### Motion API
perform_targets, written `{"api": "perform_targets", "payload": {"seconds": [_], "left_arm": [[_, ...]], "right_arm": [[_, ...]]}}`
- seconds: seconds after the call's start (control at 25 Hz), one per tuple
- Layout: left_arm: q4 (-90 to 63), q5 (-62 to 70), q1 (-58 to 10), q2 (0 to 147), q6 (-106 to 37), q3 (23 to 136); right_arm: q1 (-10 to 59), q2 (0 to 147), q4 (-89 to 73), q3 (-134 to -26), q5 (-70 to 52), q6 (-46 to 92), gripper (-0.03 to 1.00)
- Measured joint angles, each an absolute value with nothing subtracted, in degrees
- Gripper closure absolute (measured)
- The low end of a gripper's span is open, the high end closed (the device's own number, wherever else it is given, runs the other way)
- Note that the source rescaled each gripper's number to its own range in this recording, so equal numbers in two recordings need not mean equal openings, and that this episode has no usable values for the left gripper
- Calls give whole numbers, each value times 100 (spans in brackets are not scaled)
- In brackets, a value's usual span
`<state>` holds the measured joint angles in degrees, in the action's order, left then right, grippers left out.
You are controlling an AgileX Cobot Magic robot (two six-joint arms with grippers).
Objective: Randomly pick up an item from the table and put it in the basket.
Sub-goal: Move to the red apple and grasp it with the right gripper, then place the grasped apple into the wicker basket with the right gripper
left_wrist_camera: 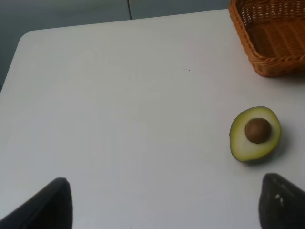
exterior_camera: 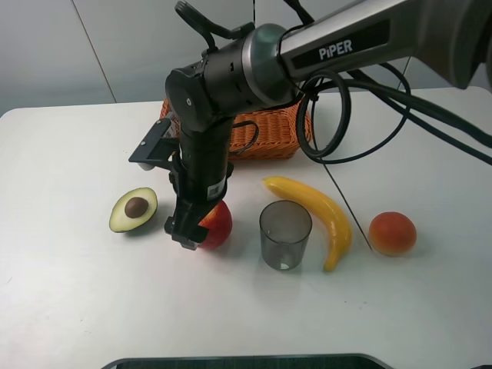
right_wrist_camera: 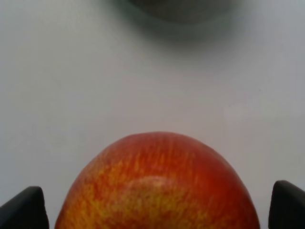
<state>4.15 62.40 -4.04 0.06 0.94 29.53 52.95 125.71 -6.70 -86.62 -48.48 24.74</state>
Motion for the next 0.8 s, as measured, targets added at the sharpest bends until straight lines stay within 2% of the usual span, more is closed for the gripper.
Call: {"api": "perform_targets", "payload": {"seconds": [0.36,0.4,0.44,0.48,0.8], "left_arm": [[415,6240,-404,6,84,2953],[415,6240,-404,6,84,2953],[415,6240,-404,6,84,2953],[415,6240,-404,6,84,2953],[415,6240,-404,6,94,2953]], "right_arm": [[5295,12716,-670,-8672,-4861,2453,-3],[5295,12716,-670,-8672,-4874,2453,9],[5295,12716,-670,-8672,-4886,2453,50],[5295,12716,-662,-8672,-4910,2453,97],[5295,12716,-651,-8672,-4986,2439,95]]}}
